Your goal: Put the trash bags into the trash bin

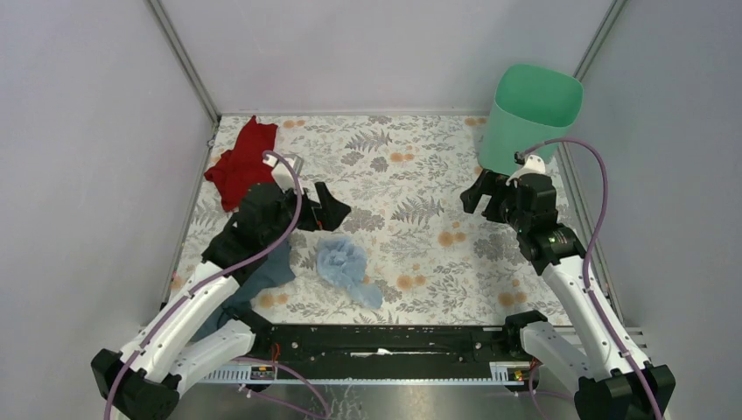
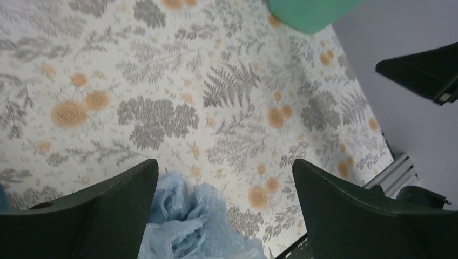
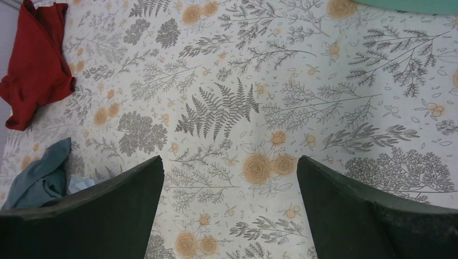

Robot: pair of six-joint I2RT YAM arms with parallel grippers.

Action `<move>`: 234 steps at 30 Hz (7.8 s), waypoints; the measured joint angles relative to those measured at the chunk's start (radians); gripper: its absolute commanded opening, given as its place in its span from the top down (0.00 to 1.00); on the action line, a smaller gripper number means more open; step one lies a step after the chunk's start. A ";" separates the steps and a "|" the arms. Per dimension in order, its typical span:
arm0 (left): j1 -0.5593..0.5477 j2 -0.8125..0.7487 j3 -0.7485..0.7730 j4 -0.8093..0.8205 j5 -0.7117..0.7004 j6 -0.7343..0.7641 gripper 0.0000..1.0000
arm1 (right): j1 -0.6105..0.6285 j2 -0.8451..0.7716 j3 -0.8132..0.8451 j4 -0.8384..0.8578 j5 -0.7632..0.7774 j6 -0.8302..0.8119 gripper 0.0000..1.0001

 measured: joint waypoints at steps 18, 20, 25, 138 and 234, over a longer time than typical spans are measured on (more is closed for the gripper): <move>-0.185 0.017 -0.291 0.017 -0.121 -0.195 0.01 | 0.000 0.045 -0.158 0.135 -0.320 0.103 0.00; -0.198 0.034 -0.297 0.024 -0.143 -0.217 0.01 | 0.000 0.053 -0.183 0.172 -0.379 0.117 0.00; -0.244 0.105 -0.311 0.064 -0.189 -0.248 0.02 | 0.002 0.084 -0.244 0.272 -0.508 0.160 0.00; 0.037 -0.035 0.221 0.266 -0.093 -0.143 1.00 | 0.406 0.102 0.513 -0.048 0.048 -0.075 1.00; -0.085 0.029 -0.517 0.104 -0.232 -0.228 1.00 | 0.239 0.224 -0.209 0.061 -0.034 -0.040 1.00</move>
